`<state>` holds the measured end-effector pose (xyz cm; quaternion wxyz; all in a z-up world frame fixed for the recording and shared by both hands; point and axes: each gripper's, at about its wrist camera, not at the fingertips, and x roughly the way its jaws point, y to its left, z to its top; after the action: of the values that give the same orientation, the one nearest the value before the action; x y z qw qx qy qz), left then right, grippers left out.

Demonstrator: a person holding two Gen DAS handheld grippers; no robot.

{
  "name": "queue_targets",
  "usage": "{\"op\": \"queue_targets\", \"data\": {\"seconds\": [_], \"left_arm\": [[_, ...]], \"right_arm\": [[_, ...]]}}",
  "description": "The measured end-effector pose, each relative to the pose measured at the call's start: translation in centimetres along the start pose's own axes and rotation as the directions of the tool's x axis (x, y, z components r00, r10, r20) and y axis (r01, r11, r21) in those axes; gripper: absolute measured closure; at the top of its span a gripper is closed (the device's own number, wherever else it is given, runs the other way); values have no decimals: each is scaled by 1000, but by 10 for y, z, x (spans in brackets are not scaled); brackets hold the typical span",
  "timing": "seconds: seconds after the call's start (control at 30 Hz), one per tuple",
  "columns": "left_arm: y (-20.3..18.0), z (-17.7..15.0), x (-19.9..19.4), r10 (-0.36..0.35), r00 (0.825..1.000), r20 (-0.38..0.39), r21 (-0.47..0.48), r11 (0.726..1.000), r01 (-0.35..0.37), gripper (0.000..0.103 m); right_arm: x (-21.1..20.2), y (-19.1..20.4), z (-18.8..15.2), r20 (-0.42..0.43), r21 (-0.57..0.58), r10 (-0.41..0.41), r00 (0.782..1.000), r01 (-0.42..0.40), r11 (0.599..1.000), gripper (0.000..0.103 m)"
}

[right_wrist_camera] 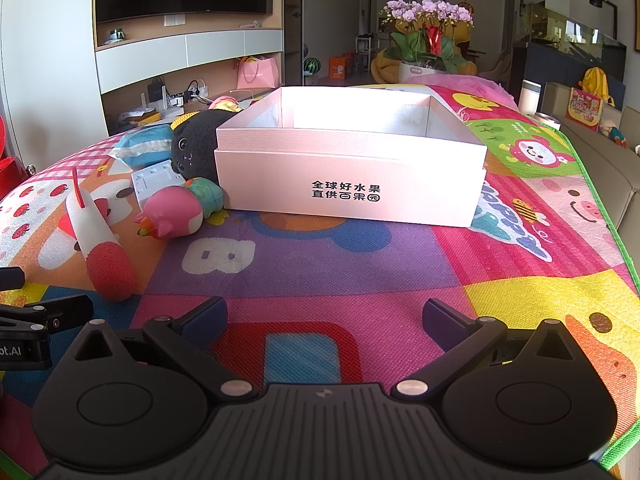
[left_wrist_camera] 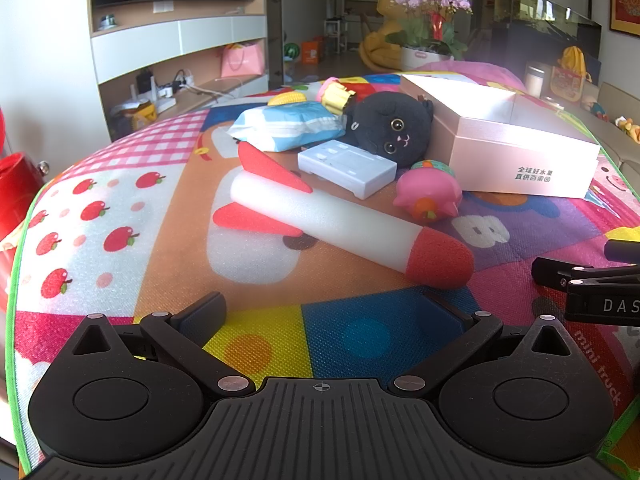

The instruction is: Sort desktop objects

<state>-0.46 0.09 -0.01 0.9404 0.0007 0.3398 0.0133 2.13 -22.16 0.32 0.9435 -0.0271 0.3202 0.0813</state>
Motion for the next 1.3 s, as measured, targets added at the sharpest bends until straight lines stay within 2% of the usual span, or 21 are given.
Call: {"op": "queue_targets", "data": {"seconds": [0.63,0.93,1.17,1.23,1.3], "left_arm": [[-1,0,1,0,1000,-1,-2,1000,0,0],[-2,3,3,-14,1000,-24,17,1000,15,0],[-2,3,3,-21,999,-26,21,1000,21,0],[0,7,2,-40,998,-47,17,999,41,0],[2,14,0,-112,993,-46,-6,994,112,0]], "right_arm": [[1,1,2,-13,-7,-1,1000,1,1000,0],[3,-1,10,-90,-4,7,996,-8,1000,0],[1,0,9,-96,1,-1,995,1,1000,0],[1,0,9,-94,-2,-1,996,1,1000,0],[1,1,9,-92,-3,-2,996,1,1000,0]]}}
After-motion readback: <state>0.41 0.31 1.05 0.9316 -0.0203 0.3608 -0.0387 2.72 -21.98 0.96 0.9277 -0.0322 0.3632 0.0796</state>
